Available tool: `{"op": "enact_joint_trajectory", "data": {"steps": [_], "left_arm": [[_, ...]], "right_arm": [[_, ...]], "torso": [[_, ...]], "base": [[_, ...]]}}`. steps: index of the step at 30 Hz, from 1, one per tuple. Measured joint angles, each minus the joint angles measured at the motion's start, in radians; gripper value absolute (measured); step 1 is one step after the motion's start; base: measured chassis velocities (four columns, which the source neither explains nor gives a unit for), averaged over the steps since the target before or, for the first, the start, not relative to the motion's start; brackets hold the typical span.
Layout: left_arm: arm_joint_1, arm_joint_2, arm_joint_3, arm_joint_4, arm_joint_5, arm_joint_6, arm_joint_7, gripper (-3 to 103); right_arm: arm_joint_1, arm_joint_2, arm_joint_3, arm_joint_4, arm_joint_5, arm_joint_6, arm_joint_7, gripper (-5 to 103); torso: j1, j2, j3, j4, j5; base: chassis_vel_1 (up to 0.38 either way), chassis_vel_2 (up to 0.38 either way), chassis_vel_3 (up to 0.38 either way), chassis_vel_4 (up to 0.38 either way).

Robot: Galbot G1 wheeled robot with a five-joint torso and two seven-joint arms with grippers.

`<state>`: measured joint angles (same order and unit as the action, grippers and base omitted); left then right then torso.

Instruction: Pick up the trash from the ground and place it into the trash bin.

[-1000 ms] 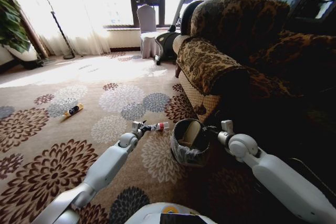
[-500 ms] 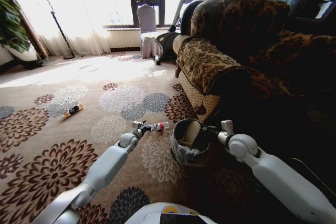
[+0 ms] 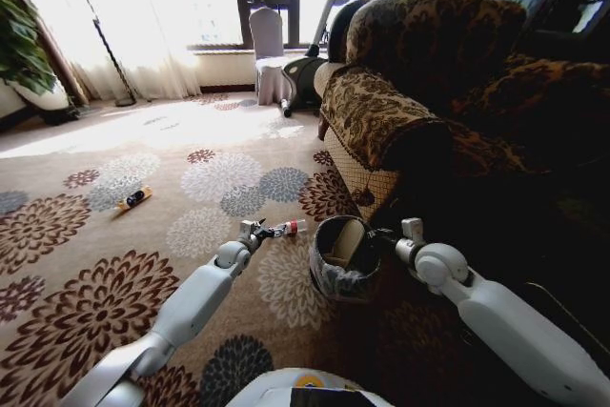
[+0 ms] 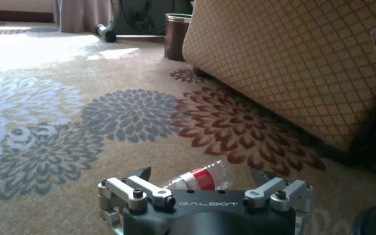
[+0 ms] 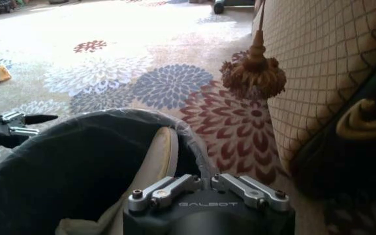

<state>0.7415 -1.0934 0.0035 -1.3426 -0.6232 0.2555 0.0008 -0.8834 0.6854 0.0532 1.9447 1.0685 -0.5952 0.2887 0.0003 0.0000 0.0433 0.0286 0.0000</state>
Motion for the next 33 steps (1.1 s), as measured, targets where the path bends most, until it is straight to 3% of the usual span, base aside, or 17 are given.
{"op": "enact_joint_trajectory", "data": {"steps": [13,28,30,33], "left_arm": [[0.0,0.0,0.0,0.0,0.0,0.0,0.0,100],[0.0,0.0,0.0,0.0,0.0,0.0,0.0,100],[0.0,0.001,0.0,0.0,0.0,0.0,0.0,100],[0.0,0.002,-0.001,0.0,0.0,0.0,0.0,100]], "right_arm": [[0.0,0.0,0.0,0.0,0.0,0.0,0.0,2],[0.0,0.0,0.0,0.0,0.0,0.0,0.0,2],[0.0,0.0,0.0,0.0,0.001,0.0,-0.001,2],[0.0,0.0,0.0,0.0,0.001,0.0,-0.001,2]], "torso": [[0.0,0.0,0.0,0.0,-0.0008],[0.0,0.0,0.0,0.0001,0.0005],[0.0,0.0,0.0,0.0008,-0.0023],[0.0,0.0,-0.001,0.0011,0.0002]], "base": [[0.265,-0.087,-0.271,0.082],[0.394,0.141,-0.375,-0.138],[0.326,0.199,-0.369,-0.146],[0.209,0.157,-0.211,-0.106]]}}
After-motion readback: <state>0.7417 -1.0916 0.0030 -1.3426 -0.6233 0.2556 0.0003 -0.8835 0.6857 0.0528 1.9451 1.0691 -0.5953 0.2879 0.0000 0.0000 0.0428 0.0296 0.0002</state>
